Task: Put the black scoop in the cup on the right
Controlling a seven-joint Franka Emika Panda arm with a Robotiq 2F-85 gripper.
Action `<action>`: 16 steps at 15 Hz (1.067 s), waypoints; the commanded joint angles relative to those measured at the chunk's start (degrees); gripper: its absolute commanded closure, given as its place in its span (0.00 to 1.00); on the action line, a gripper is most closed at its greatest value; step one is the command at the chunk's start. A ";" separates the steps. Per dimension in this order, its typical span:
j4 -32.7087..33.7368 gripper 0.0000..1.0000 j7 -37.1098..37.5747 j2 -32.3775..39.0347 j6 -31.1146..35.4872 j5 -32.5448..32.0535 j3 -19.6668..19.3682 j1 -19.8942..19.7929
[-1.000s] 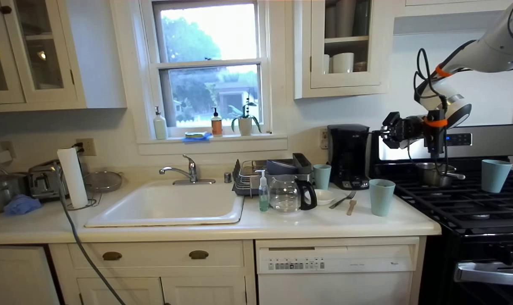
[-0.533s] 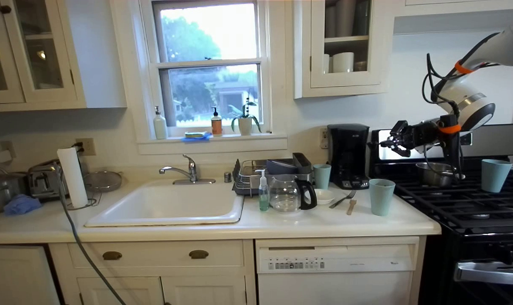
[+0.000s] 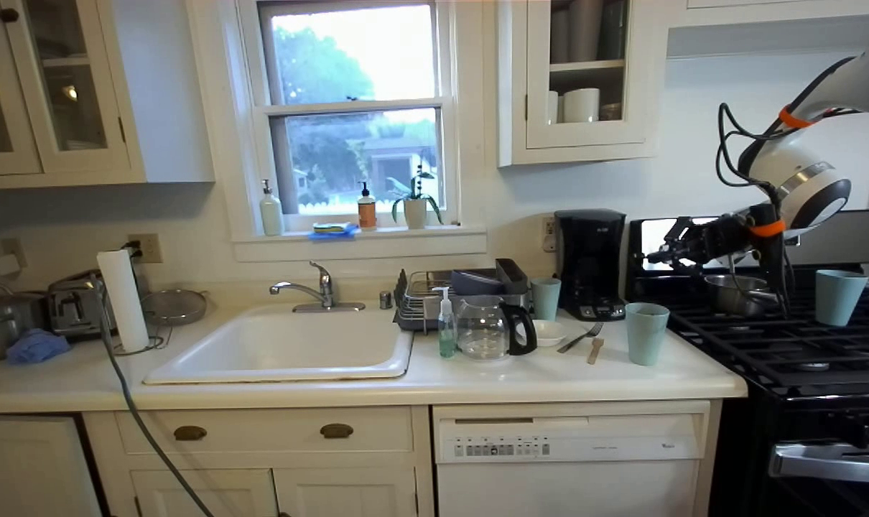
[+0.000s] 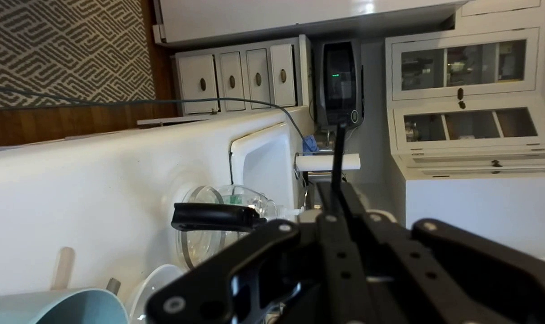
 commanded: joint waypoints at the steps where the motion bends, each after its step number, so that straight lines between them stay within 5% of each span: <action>1: 0.11 0.96 -0.01 0.10 -0.13 -0.03 -0.40 0.34; 16: 4.37 0.99 0.52 8.63 3.35 -0.08 -1.61 -0.59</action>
